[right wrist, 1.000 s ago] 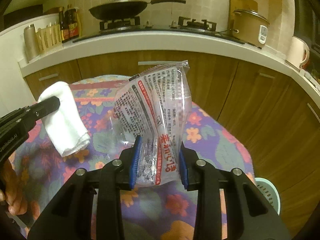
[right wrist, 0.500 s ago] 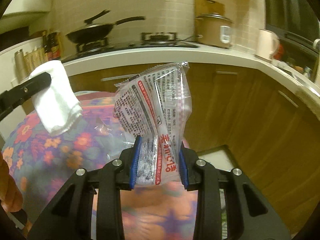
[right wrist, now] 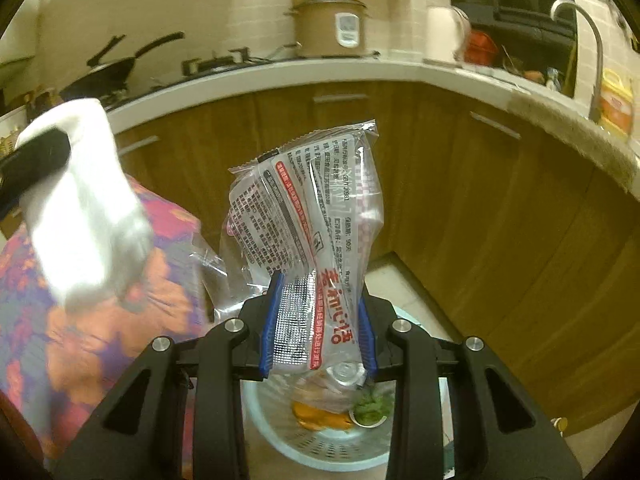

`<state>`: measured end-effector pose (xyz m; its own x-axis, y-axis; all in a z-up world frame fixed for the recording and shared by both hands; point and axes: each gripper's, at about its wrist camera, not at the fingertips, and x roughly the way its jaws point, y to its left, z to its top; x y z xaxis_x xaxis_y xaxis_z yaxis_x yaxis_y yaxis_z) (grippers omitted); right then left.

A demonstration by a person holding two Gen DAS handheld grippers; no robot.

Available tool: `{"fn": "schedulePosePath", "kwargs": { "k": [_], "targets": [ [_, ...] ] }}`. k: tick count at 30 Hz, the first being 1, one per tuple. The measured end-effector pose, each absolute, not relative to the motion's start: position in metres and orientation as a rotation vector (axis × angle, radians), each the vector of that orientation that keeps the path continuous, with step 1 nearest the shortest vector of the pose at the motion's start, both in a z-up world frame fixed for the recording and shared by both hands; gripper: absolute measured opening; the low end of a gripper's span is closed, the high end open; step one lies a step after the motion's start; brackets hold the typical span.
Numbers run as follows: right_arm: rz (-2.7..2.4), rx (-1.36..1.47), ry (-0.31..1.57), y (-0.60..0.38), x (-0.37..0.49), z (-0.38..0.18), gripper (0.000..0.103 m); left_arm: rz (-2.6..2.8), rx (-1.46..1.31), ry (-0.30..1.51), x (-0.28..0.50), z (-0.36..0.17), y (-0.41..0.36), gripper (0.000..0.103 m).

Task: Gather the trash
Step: 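Carry the tissue and plastic bag over the blue basket with both grippers, then open both grippers to drop the tissue and bag into the basket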

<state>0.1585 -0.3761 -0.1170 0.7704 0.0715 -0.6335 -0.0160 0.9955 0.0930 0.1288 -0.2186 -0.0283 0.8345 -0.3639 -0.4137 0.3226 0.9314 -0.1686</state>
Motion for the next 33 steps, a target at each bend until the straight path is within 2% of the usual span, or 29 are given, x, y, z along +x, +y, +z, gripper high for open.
{"fn": "schedulePosePath", "kwargs": {
  "k": [10,16,21,26,29,31,33],
  "targets": [
    [0.0,0.132,0.799,-0.438,0.179,-0.208,0.03,-0.286,-0.068,0.586,0.157,-0.108,-0.27,0.005],
    [-0.009,0.119,0.889,-0.447,0.186,-0.263,0.03,-0.225,-0.05,0.714,0.168,-0.173,-0.289,0.005],
    [-0.003,0.117,0.942,-0.451,0.185,-0.285,0.032,-0.215,-0.013,0.8,0.176,-0.216,-0.295,0.005],
    [-0.001,0.097,0.959,-0.447,0.183,-0.291,0.039,-0.227,0.008,0.816,0.178,-0.227,-0.295,0.007],
    [0.003,0.069,0.964,-0.446,0.18,-0.29,0.051,-0.225,0.005,0.827,0.178,-0.231,-0.294,0.012],
    [0.009,0.055,0.968,-0.446,0.178,-0.291,0.067,-0.23,-0.001,0.834,0.181,-0.23,-0.295,0.022],
    [0.013,0.054,0.972,-0.448,0.176,-0.292,0.069,-0.233,-0.002,0.831,0.176,-0.228,-0.293,0.026]
  ]
}}
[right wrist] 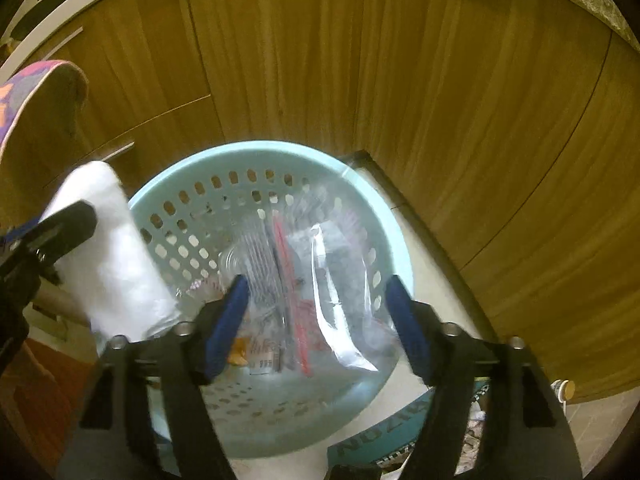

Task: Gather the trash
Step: 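Open both grippers to drop the tissue and bag into the basket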

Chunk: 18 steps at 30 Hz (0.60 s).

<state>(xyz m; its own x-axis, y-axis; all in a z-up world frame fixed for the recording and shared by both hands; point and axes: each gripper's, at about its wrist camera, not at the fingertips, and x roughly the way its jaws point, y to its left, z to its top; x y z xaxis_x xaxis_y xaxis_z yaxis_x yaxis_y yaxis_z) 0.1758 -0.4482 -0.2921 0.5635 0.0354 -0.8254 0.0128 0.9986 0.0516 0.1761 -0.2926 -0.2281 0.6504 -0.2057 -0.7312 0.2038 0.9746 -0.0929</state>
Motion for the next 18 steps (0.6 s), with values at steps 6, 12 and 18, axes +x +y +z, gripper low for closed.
{"fn": "schedulePosePath", "kwargs": {
  "k": [6,12,18],
  "targets": [
    [-0.014,0.08,0.955,-0.458,0.157,-0.289,0.069,-0.253,-0.033,0.811,0.166,-0.215,-0.292,0.035],
    [-0.024,0.079,0.913,-0.458,0.148,-0.269,0.069,-0.28,-0.044,0.77,0.155,-0.193,-0.296,0.037],
    [-0.034,0.074,0.877,-0.454,0.143,-0.244,0.069,-0.299,-0.081,0.722,0.146,-0.166,-0.291,0.04]
  ]
}}
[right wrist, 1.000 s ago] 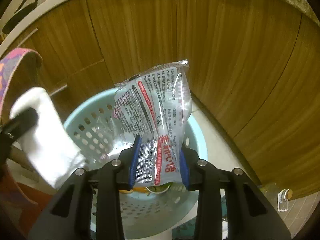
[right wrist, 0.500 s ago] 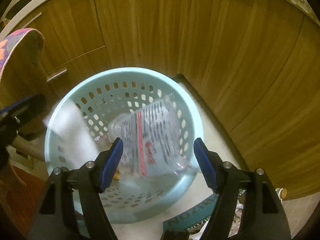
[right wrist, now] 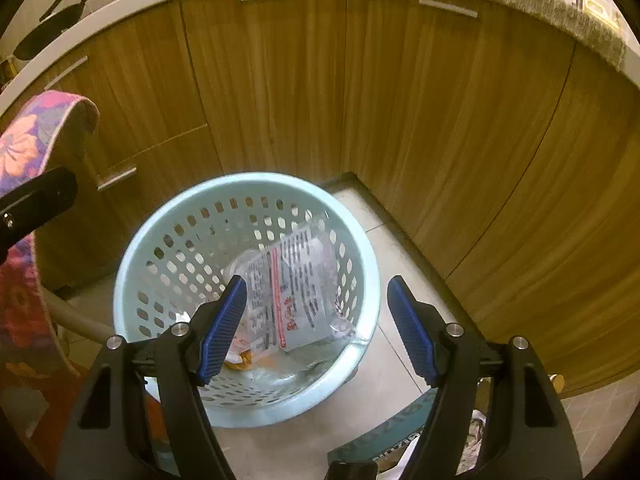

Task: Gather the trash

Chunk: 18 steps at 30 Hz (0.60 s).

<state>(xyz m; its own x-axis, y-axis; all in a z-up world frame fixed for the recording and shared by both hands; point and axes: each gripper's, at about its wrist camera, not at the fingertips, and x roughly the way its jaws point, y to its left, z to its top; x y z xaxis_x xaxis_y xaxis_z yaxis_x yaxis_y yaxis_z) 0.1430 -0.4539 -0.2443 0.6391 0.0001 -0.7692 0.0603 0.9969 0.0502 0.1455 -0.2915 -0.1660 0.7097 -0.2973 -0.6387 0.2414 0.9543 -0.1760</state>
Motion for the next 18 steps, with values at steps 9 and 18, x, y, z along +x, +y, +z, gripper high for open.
{"fn": "schedulePosePath", "kwargs": {
  "k": [9,18],
  "targets": [
    [-0.064,0.066,0.805,-0.44,0.126,-0.202,0.069,-0.331,-0.104,0.668,0.126,-0.134,-0.282,0.043],
    [-0.094,0.115,0.693,-0.424,0.099,-0.15,0.069,-0.287,-0.115,0.558,0.093,-0.068,-0.249,0.067]
  ]
}}
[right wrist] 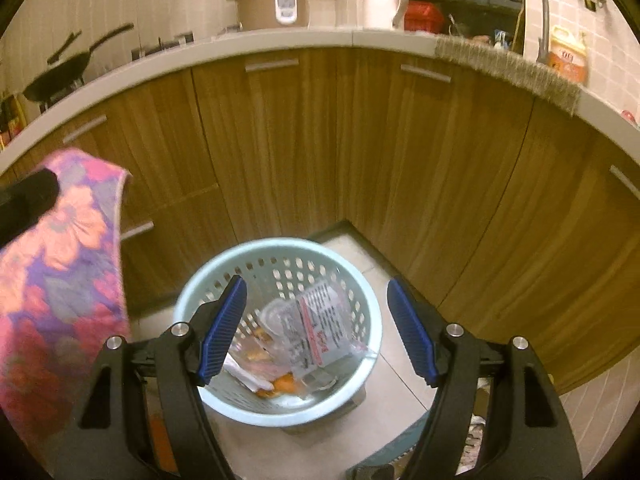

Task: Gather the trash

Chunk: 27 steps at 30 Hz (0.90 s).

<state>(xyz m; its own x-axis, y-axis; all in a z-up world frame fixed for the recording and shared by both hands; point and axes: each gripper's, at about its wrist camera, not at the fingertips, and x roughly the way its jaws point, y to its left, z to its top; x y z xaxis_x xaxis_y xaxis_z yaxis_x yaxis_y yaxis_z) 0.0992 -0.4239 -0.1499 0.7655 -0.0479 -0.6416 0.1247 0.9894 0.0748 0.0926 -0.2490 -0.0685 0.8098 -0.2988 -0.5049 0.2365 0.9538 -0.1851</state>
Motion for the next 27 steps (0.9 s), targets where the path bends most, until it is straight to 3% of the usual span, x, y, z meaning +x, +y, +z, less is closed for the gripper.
{"fn": "schedulePosePath", "kwargs": {
  "k": [12,18,27],
  "targets": [
    [-0.103,0.09,0.523,-0.362,0.071,-0.063,0.073,-0.161,-0.035,0.443,0.068,0.012,-0.166,0.08],
    [-0.137,0.09,0.497,-0.336,0.051,-0.037,0.077,-0.155,-0.02,0.45,0.064,0.018,-0.135,0.081],
    [-0.176,0.093,0.514,-0.31,0.031,-0.041,0.078,-0.169,-0.006,0.482,0.063,0.001,-0.108,0.082]
  ]
}}
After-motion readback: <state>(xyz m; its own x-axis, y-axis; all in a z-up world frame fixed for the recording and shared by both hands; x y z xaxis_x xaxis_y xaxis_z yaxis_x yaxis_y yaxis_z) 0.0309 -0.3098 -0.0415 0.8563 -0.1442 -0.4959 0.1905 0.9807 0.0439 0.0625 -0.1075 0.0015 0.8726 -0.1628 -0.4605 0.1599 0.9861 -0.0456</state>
